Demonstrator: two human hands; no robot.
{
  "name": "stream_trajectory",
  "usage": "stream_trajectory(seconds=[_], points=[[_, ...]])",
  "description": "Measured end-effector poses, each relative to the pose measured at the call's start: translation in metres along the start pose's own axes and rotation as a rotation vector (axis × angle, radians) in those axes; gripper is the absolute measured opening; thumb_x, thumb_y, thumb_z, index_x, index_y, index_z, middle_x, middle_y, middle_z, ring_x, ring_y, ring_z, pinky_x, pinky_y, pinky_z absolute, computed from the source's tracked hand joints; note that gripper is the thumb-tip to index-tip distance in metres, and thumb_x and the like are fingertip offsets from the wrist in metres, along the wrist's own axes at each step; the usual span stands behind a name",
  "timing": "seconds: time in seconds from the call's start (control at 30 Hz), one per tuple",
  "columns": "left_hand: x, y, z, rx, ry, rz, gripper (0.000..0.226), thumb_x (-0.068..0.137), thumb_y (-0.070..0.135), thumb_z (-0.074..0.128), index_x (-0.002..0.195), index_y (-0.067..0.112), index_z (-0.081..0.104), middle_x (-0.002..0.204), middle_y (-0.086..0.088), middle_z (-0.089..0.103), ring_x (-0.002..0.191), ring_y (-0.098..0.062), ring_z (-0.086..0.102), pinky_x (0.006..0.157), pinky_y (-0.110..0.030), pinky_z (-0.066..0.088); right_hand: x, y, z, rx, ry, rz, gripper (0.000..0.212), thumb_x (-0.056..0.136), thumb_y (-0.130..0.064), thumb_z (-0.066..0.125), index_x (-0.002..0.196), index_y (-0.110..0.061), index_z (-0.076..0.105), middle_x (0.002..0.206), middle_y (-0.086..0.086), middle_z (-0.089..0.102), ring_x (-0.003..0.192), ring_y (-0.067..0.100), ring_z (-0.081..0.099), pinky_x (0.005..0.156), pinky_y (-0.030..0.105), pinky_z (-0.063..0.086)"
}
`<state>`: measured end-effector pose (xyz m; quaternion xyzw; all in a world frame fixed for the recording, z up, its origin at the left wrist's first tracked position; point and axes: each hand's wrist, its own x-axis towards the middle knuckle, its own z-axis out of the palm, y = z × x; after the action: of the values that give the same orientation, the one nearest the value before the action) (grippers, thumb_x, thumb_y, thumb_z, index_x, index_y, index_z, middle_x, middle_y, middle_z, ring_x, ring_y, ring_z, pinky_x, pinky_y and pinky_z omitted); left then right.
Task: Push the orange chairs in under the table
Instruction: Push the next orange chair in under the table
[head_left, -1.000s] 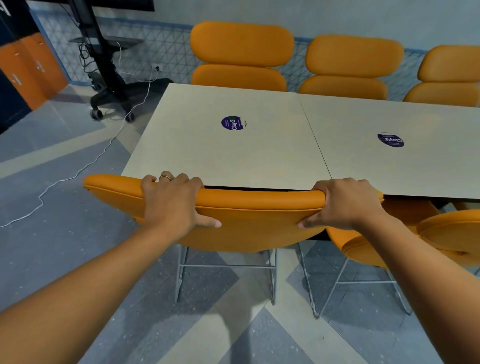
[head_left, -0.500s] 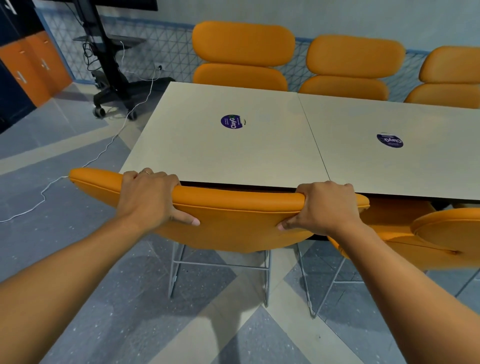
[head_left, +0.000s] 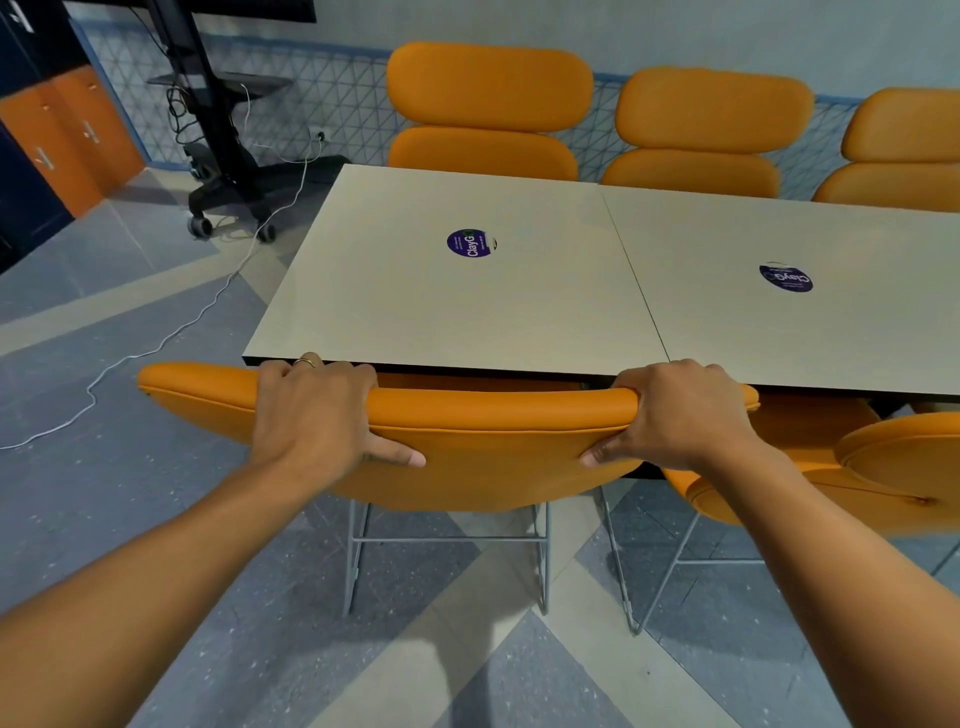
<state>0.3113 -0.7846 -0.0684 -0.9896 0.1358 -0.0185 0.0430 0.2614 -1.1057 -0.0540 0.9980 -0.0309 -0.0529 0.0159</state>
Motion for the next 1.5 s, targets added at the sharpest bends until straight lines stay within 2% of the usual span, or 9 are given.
stream_trajectory(seconds=[0.17, 0.23, 0.33, 0.5, 0.63, 0.97, 1.13, 1.3, 1.5], points=[[0.006, -0.030, 0.003, -0.034, 0.020, 0.042, 0.090, 0.034, 0.102, 0.032, 0.089, 0.035, 0.056, 0.077, 0.011, 0.058, 0.084, -0.018, 0.051, 0.079, -0.038, 0.034, 0.000, -0.030, 0.002, -0.026, 0.032, 0.025, 0.077, 0.045, -0.095, 0.063, 0.085, -0.029, 0.056, 0.070, -0.012, 0.056, 0.078, 0.018, 0.054, 0.083, 0.038, 0.044], [0.008, -0.042, 0.003, -0.050, 0.022, 0.044, 0.087, 0.036, 0.101, 0.034, 0.087, 0.033, 0.055, 0.075, 0.010, 0.057, 0.082, -0.017, 0.049, 0.078, -0.038, 0.033, 0.001, -0.041, 0.002, -0.026, 0.041, 0.020, 0.077, 0.045, -0.095, 0.063, 0.093, -0.035, 0.058, 0.071, -0.011, 0.053, 0.082, 0.020, 0.053, 0.086, 0.040, 0.042], [0.007, -0.041, 0.003, -0.064, 0.012, 0.034, 0.083, 0.035, 0.099, 0.038, 0.085, 0.033, 0.052, 0.075, 0.010, 0.055, 0.081, -0.016, 0.045, 0.079, -0.038, 0.030, 0.002, -0.040, -0.001, -0.019, 0.011, 0.001, 0.080, 0.046, -0.097, 0.061, 0.096, -0.034, 0.062, 0.076, -0.011, 0.058, 0.088, 0.020, 0.059, 0.087, 0.040, 0.045], [0.000, -0.028, 0.003, -0.104, -0.005, -0.014, 0.078, 0.032, 0.096, 0.042, 0.079, 0.034, 0.045, 0.073, 0.009, 0.052, 0.083, -0.017, 0.045, 0.084, -0.038, 0.030, -0.001, -0.027, 0.002, -0.028, 0.007, -0.032, 0.078, 0.044, -0.099, 0.058, 0.087, -0.034, 0.059, 0.074, -0.011, 0.060, 0.081, 0.018, 0.058, 0.077, 0.037, 0.047], [-0.001, -0.025, 0.002, -0.109, -0.017, -0.037, 0.076, 0.031, 0.095, 0.045, 0.075, 0.033, 0.042, 0.071, 0.009, 0.047, 0.081, -0.016, 0.043, 0.083, -0.037, 0.030, -0.001, -0.025, 0.004, -0.023, 0.015, -0.041, 0.080, 0.045, -0.100, 0.056, 0.090, -0.035, 0.062, 0.077, -0.012, 0.062, 0.082, 0.017, 0.058, 0.080, 0.039, 0.048], [0.009, -0.016, -0.002, -0.083, -0.033, -0.055, 0.100, 0.030, 0.097, 0.040, 0.102, 0.031, 0.059, 0.085, 0.008, 0.060, 0.090, -0.017, 0.048, 0.079, -0.034, 0.025, 0.011, -0.017, -0.007, -0.012, -0.012, -0.038, 0.081, 0.047, -0.096, 0.061, 0.104, -0.039, 0.067, 0.085, -0.014, 0.066, 0.088, 0.015, 0.059, 0.071, 0.032, 0.044], [0.011, -0.011, -0.001, -0.047, -0.018, -0.037, 0.098, 0.032, 0.099, 0.038, 0.101, 0.032, 0.060, 0.087, 0.008, 0.062, 0.093, -0.018, 0.051, 0.077, -0.035, 0.025, 0.013, -0.011, -0.004, -0.012, 0.009, -0.026, 0.080, 0.045, -0.097, 0.060, 0.099, -0.038, 0.067, 0.083, -0.014, 0.066, 0.086, 0.016, 0.059, 0.070, 0.032, 0.042], [0.009, -0.017, 0.002, -0.013, -0.009, 0.003, 0.100, 0.033, 0.101, 0.031, 0.101, 0.033, 0.058, 0.082, 0.009, 0.057, 0.082, -0.015, 0.042, 0.074, -0.036, 0.028, 0.007, -0.015, 0.001, 0.000, 0.043, -0.013, 0.076, 0.046, -0.093, 0.066, 0.096, -0.036, 0.067, 0.079, -0.011, 0.065, 0.084, 0.017, 0.060, 0.072, 0.033, 0.043], [0.001, -0.016, 0.005, -0.101, 0.043, -0.019, 0.101, 0.038, 0.098, 0.037, 0.109, 0.029, 0.059, 0.097, 0.003, 0.064, 0.098, -0.024, 0.054, 0.085, -0.040, 0.032, 0.008, -0.014, 0.004, -0.007, 0.046, -0.021, 0.079, 0.046, -0.095, 0.064, 0.099, -0.036, 0.066, 0.082, -0.010, 0.066, 0.085, 0.018, 0.060, 0.075, 0.035, 0.045]])
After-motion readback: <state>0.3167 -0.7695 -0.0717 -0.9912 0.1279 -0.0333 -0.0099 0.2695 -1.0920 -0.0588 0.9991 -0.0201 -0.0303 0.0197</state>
